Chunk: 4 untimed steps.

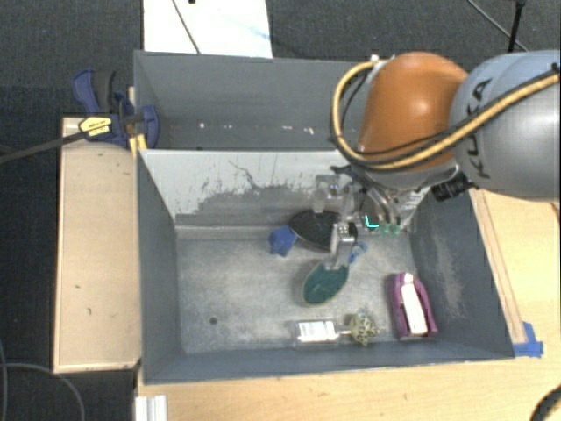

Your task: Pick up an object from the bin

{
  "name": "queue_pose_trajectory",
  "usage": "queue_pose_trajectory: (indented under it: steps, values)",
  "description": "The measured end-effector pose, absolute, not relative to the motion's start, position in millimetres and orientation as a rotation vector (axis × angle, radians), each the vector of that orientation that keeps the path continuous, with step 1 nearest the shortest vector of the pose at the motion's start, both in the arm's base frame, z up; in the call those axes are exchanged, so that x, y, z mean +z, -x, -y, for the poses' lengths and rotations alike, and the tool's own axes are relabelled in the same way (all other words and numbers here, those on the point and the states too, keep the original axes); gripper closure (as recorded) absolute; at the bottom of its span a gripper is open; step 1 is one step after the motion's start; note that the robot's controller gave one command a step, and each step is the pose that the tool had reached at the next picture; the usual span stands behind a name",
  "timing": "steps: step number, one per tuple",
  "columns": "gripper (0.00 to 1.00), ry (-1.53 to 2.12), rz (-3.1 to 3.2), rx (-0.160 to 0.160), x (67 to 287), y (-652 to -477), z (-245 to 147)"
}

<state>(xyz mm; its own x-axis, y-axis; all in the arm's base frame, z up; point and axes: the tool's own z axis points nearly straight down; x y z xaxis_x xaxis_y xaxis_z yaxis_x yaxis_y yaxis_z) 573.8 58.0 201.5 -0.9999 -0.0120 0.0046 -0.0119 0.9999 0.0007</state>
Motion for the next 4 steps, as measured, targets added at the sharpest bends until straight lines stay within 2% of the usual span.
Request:
queue_pose_trajectory:
  steps: [1, 2, 3, 4]
  values:
    - [0.00, -0.020, 3.137, -0.001, 159.8, -535.6, -54.5]
    - [0.00, 0.161, 3.137, -0.001, 153.6, -528.8, -53.2]
    - [0.00, 0.192, 3.141, -0.003, 152.3, -536.4, -54.2]
    - [0.00, 0.008, 3.142, -0.001, 148.9, -532.5, -56.2]
